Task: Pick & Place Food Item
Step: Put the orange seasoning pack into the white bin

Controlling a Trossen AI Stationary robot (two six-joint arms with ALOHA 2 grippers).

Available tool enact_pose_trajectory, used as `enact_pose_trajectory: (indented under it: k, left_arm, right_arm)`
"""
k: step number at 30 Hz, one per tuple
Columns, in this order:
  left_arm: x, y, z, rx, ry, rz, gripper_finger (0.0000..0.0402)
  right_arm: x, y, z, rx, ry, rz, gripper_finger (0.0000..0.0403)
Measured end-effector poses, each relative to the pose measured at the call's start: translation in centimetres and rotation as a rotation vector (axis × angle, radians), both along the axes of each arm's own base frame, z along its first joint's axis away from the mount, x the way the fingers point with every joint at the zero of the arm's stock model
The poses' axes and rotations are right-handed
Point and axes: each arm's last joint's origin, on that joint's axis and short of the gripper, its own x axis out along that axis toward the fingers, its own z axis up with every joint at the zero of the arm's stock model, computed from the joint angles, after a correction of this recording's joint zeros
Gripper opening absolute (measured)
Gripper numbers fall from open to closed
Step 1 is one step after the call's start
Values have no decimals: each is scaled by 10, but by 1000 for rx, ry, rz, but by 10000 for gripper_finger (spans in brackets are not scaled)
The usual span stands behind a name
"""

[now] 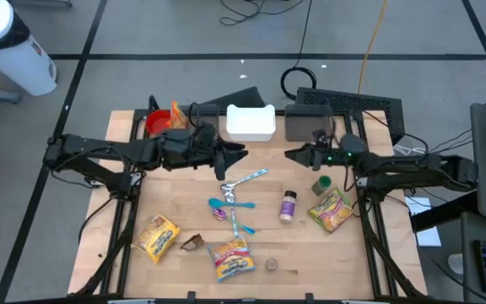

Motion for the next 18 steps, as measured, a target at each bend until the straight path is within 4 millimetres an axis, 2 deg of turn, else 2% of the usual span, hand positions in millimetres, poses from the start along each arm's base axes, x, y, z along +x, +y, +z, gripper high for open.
enact_pose_trajectory:
  k: [4, 10, 13, 18]
  left_arm:
    - [0, 3, -2, 24, 25, -38, 161]
    - [-2, 0, -14, 110, 159, -268, 161]
    - [-4, -1, -22, 156, 244, -300, 161]
    - [-7, -1, -30, 209, 333, -339, 161]
  right_arm:
    - [-1, 7, 16, -63, -166, -76, 171]
    - [10, 21, 56, -180, -303, -179, 171]
    - [22, 33, 82, -263, -265, -193, 171]
    - [42, 55, 120, -433, -53, -219, 171]
